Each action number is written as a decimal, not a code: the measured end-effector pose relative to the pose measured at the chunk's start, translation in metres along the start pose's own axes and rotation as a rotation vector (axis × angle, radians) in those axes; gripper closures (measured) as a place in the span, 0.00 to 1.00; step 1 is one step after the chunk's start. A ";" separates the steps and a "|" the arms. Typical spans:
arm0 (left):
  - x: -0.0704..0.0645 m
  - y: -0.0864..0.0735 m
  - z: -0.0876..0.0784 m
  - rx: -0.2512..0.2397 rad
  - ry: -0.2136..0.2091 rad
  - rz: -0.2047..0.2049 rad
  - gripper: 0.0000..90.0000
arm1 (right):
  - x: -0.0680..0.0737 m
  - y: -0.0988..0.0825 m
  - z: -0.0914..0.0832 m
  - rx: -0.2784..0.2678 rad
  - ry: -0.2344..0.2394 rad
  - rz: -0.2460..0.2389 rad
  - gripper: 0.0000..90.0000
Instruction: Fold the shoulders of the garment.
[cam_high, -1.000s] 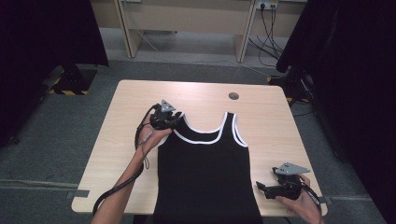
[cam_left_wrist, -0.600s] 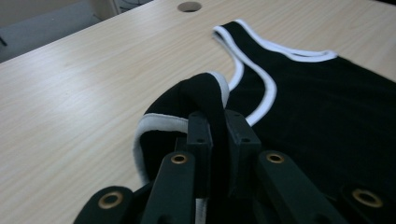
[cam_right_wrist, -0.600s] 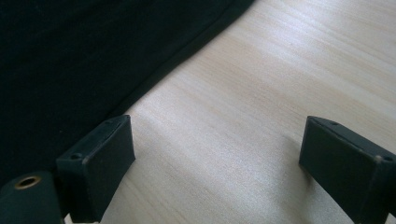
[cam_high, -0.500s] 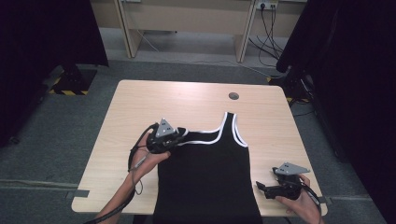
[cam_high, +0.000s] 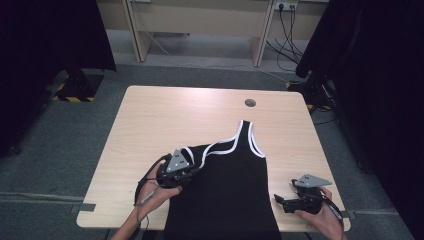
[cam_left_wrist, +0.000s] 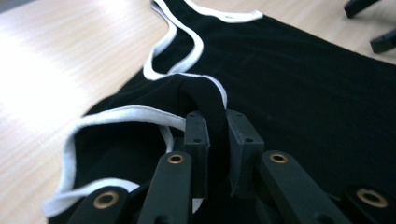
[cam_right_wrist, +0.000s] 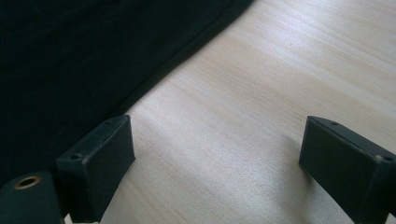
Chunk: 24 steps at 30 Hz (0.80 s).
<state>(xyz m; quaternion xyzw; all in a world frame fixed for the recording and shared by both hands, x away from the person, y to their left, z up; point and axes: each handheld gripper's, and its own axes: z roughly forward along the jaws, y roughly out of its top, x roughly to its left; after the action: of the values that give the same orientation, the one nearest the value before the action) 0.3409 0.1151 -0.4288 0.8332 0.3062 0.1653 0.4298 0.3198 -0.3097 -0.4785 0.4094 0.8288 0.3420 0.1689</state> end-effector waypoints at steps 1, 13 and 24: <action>-0.001 -0.002 -0.001 0.005 -0.005 0.000 0.86 | 0.000 0.000 0.000 0.000 0.000 0.000 0.12; 0.000 0.002 0.000 -0.001 0.024 -0.044 0.58 | 0.000 0.001 0.001 0.001 -0.001 0.000 0.11; -0.002 -0.019 0.020 0.084 0.045 -0.089 0.27 | -0.002 0.002 0.001 0.004 0.009 0.000 0.12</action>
<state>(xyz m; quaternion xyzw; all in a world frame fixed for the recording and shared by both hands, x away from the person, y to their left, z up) 0.3432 0.1104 -0.4560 0.8321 0.3591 0.1516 0.3946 0.3224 -0.3099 -0.4778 0.4082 0.8301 0.3423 0.1647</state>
